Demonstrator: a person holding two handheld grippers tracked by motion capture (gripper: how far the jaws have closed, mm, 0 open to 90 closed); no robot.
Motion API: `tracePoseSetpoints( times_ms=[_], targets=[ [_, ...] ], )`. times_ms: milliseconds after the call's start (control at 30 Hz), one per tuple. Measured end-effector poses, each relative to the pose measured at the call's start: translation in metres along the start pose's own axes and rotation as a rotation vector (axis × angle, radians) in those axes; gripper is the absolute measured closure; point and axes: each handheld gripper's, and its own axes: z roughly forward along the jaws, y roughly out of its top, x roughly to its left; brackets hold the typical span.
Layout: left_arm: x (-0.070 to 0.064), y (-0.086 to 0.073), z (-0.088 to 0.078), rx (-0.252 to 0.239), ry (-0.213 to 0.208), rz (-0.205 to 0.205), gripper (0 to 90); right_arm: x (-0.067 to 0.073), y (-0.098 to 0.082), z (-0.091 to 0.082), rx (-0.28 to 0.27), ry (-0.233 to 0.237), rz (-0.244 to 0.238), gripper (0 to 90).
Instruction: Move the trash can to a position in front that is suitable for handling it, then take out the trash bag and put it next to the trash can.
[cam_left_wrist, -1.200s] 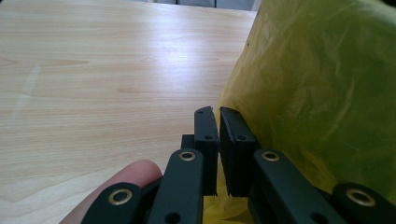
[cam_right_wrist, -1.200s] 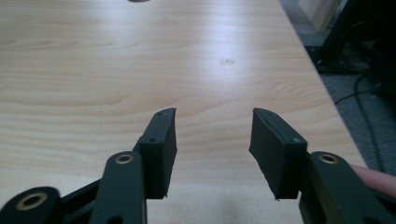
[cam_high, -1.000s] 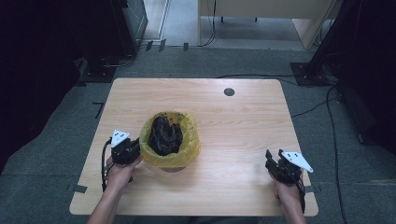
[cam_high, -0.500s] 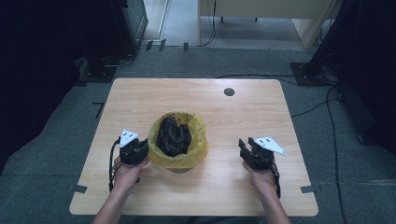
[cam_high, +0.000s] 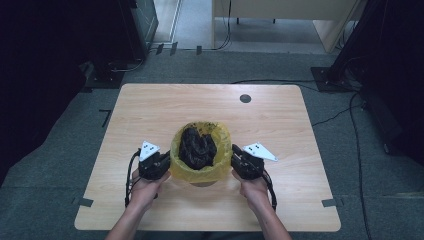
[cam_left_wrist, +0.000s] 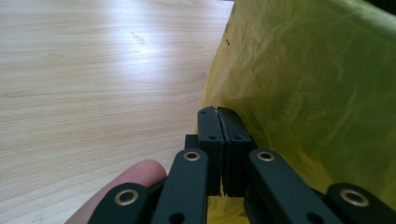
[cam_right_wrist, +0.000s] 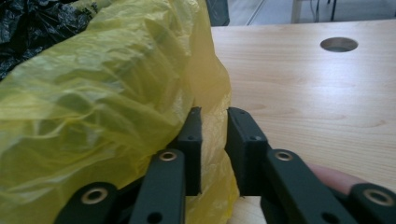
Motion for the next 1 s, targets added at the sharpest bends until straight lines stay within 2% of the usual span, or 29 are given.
tracePoseSetpoints(
  times_ms=[133,233,367,500,567,600,667,733,800,867,1000],
  targets=[
    [-0.008,-0.002,0.0,0.008,-0.012,0.0,90.0,-0.007,-0.002,-0.004,-0.016,0.039,0.015,85.0],
    [-0.015,-0.004,-0.001,0.01,-0.013,0.002,90.0,-0.012,-0.006,-0.008,0.008,0.07,0.033,88.8],
    [-0.025,-0.008,-0.004,0.014,-0.008,-0.005,90.0,-0.017,-0.01,-0.017,0.017,0.089,0.019,88.7],
    [-0.036,-0.012,-0.007,0.017,-0.011,-0.001,90.0,-0.02,-0.015,-0.028,0.011,0.072,0.022,88.5],
    [-0.037,-0.013,-0.009,0.011,-0.011,0.0,88.8,-0.022,-0.017,-0.034,0.013,0.072,0.016,83.7],
    [-0.035,-0.013,-0.01,0.004,-0.003,-0.001,80.4,-0.024,-0.018,-0.038,0.011,0.066,0.013,80.5],
    [-0.023,-0.011,-0.014,-0.002,0.022,-0.031,54.5,-0.029,-0.019,-0.046,-0.012,0.061,0.013,72.7],
    [-0.01,-0.009,-0.02,-0.004,0.087,-0.054,41.9,-0.038,-0.02,-0.054,-0.035,0.032,0.063,71.6],
    [0.003,-0.012,-0.026,0.002,0.124,-0.067,34.9,-0.05,-0.021,-0.061,-0.054,0.011,0.11,69.4],
    [0.014,-0.02,-0.03,0.025,0.154,-0.055,31.4,-0.061,-0.023,-0.067,-0.059,-0.007,0.127,68.1],
    [0.028,-0.041,-0.032,0.074,0.157,-0.066,29.5,-0.071,-0.028,-0.075,-0.042,-0.021,0.141,62.1]
  ],
)
